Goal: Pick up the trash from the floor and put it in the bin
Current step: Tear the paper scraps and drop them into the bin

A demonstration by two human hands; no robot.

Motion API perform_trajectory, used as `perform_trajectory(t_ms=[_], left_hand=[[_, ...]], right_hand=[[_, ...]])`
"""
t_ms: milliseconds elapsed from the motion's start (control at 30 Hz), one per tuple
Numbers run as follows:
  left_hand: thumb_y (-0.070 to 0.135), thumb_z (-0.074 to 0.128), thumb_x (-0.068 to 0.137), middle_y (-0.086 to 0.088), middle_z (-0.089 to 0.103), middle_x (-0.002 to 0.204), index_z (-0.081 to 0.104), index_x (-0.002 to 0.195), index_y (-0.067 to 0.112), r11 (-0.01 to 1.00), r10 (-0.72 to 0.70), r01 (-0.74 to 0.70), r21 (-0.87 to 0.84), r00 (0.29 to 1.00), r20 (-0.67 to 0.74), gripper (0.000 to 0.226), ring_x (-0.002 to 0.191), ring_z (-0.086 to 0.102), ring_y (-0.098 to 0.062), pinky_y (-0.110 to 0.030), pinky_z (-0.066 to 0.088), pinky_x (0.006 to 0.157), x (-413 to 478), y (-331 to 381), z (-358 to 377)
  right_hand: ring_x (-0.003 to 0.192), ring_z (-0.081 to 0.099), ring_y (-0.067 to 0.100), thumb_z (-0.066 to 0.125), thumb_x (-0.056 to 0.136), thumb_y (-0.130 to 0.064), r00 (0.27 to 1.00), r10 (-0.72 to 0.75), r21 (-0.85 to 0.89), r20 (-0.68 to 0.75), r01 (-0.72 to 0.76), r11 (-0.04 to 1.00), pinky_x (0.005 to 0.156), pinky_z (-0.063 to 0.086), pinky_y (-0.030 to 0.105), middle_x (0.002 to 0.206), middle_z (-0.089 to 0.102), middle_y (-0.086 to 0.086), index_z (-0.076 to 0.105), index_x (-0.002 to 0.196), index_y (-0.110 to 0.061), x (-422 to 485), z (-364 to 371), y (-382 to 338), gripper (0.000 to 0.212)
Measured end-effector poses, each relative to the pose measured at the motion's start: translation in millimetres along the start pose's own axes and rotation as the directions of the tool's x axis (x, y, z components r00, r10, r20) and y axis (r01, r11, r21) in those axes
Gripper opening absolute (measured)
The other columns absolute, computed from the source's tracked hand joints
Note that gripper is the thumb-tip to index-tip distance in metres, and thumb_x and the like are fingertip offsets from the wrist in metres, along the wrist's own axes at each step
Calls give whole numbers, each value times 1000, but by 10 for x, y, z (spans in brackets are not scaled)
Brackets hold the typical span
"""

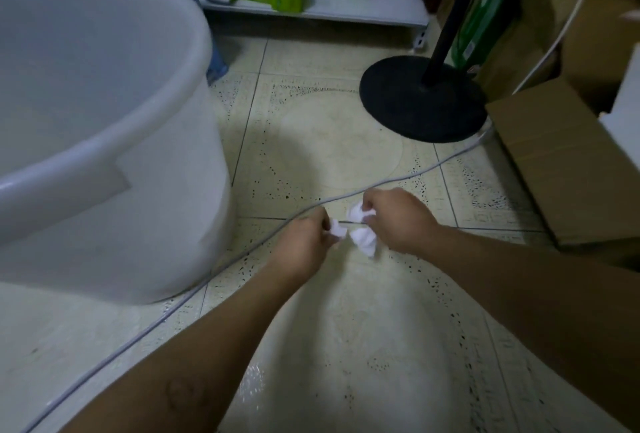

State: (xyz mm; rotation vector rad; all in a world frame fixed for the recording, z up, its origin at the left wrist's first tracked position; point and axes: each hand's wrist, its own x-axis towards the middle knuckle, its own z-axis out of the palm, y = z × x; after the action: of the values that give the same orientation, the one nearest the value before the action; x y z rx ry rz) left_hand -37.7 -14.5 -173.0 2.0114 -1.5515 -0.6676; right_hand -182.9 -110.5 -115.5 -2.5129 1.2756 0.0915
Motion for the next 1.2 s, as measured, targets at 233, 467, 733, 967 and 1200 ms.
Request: perform_trajectory(t_ms=[233,467,733,967,1200], left_hand=[[40,62,87,17,57,60,64,86,24,994,99,-107,-26,970,-222,16,57,57,3,-21,46,50,100,594,-608],[37,64,85,15,64,61,63,81,28,977,207,-211,21,925,-320,10,57,58,1,-25,49,54,241,1254,-1333],[19,67,81,1,64,76,69,87,19,960,281,-252,126,886,-368,7,70,61,-16,-18,37,56,216,1775,-2380],[9,58,82,-2,70,80,69,88,20,950,208,-97,298,906,-368,16,61,62,-13,-25,47,57,-102,1393,-3284],[14,65,81,0,71,68,70,83,21,958,1,117,262,912,-410,8,41,55,-3,-15,42,42,-472,368,-3791]], right_hand=[[77,59,21,58,85,-27,930,79,151,-358,-25,988,61,47,30,85,66,2,62,92,-24,-57,-754,-56,8],[75,60,24,58,86,-31,831,223,372,-509,-21,928,62,51,36,78,64,3,60,83,-24,-363,-1392,-74,8],[80,65,27,61,86,-19,723,364,632,-587,128,764,73,56,43,84,66,4,63,83,-21,-303,-1963,-493,4],[55,59,20,56,76,2,814,282,791,-507,311,526,52,57,37,70,64,7,64,70,-18,-57,-2111,-1438,23],[67,59,17,65,73,-8,897,8,726,-442,352,590,64,51,34,77,68,3,67,73,-16,229,-1798,-2523,9]])
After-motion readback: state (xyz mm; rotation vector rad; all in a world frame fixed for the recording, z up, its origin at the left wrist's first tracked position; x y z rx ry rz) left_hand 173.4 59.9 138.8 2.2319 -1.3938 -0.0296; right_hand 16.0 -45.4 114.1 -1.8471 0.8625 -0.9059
